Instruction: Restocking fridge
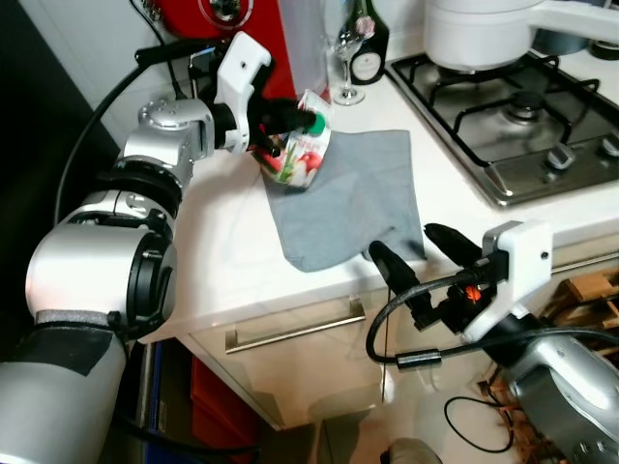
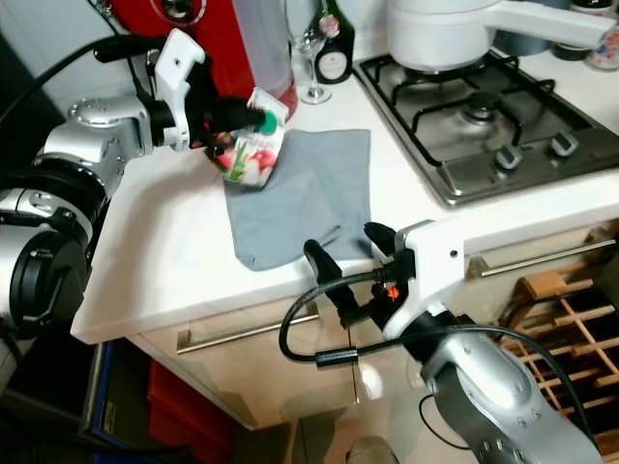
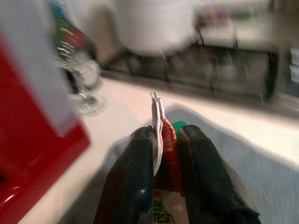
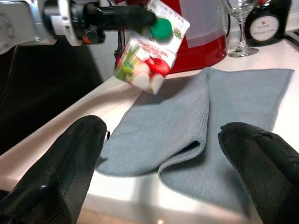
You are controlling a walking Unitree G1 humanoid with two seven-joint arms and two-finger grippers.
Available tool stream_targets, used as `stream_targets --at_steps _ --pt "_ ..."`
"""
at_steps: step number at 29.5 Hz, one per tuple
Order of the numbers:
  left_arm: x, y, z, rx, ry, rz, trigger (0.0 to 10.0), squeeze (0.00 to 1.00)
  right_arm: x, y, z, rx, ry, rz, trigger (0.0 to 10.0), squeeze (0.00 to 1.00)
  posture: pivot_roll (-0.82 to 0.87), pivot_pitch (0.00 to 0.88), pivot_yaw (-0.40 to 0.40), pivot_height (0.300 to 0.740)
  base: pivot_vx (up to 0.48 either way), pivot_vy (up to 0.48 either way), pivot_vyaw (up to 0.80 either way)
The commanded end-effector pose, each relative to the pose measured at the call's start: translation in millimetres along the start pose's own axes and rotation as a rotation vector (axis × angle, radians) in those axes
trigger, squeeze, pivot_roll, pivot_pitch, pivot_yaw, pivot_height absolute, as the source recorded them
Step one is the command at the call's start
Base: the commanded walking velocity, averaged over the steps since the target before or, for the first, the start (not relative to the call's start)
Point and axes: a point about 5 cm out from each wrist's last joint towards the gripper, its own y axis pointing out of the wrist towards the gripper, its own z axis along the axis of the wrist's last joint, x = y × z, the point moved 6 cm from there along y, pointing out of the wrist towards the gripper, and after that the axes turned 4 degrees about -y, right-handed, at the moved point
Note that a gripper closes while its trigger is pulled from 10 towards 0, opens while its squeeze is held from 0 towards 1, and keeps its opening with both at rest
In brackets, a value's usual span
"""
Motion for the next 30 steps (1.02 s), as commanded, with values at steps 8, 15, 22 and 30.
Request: stream_targets --at_steps 8,15,22,30 --pt "-46.4 -40.2 2.0 0.261 -0.203 0.247 0.0 0.0 24.9 19.8 4.6 0.083 -0.009 -0.102 10.0 0.0 -0.35 0.0 0.136 0.74 0.0 0.0 0.0" --pt "-50.7 -47.3 -16.5 0.36 -0.258 0.348 0.0 0.0 54.0 34.1 19.8 0.189 -0.086 -0.264 10.0 0.0 -0.26 0.0 0.095 0.74 0.0 0.0 0.0" --pt "-36.9 -45.1 -54.8 0.359 -0.272 0.447 0.0 0.0 67.8 43.2 42.3 0.301 -0.107 -0.325 10.0 0.0 -0.23 0.0 0.091 0.74 0.0 0.0 0.0" --pt "-18.5 -32.7 -72.9 0.272 -0.152 0.526 10.0 0.0 76.6 54.1 38.3 0.315 -0.085 -0.357 10.0 0.0 -0.21 0.0 0.082 0.74 0.0 0.0 0.0"
